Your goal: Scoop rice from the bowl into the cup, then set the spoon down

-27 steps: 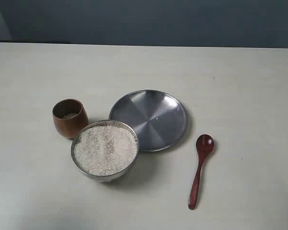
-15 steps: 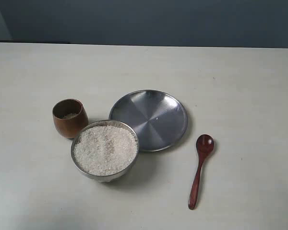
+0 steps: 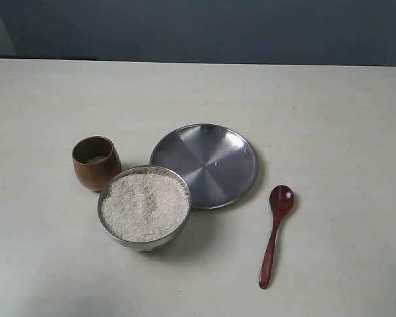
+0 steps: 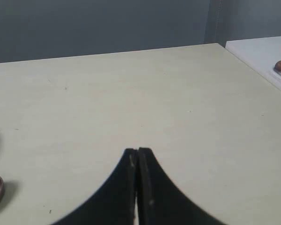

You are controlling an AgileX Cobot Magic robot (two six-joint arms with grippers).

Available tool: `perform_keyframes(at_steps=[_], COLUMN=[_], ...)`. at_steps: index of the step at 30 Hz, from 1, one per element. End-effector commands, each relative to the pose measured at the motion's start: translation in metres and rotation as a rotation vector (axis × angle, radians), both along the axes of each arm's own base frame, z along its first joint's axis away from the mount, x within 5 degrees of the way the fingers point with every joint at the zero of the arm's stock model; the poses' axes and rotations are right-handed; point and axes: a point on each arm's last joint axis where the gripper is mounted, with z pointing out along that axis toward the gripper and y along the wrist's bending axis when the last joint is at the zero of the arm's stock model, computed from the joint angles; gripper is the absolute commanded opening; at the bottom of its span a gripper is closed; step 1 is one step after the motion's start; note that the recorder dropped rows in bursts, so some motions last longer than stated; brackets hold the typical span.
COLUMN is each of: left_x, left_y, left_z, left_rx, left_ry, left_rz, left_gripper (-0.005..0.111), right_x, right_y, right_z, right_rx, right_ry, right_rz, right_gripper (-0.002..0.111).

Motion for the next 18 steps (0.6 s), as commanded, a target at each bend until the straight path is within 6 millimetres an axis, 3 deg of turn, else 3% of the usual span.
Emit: perform_keyframes(at_steps=[1,6,8,18], left_x=[0.0,0.0,0.0,0.0], left_y=[0.0,0.0,0.0,0.0], left_z=[-0.001,-0.001,-0.001,-0.001], left_rx=[-0.002,-0.002,-0.002,-0.002], left_ry=[-0.005,-0.005,-0.005,-0.005], left_rz=[0.002,0.002,0.002,0.002], left_gripper=[0.0,0.0,0.0,0.0], right_x=[0.0,0.0,0.001,0.002], right_y=[0.0,0.0,-0.003,0.0], right_z=[0.0,0.0,0.005,0.044], right_rx=[-0.002,-0.003,-0.089,-0.155], right_ry=[-0.009,-0.011,-0.042,-0.478], right_rz=[-0.004,-0.004,-0.009,0.0], right_gripper=[0.0,0.0,0.0,0.0])
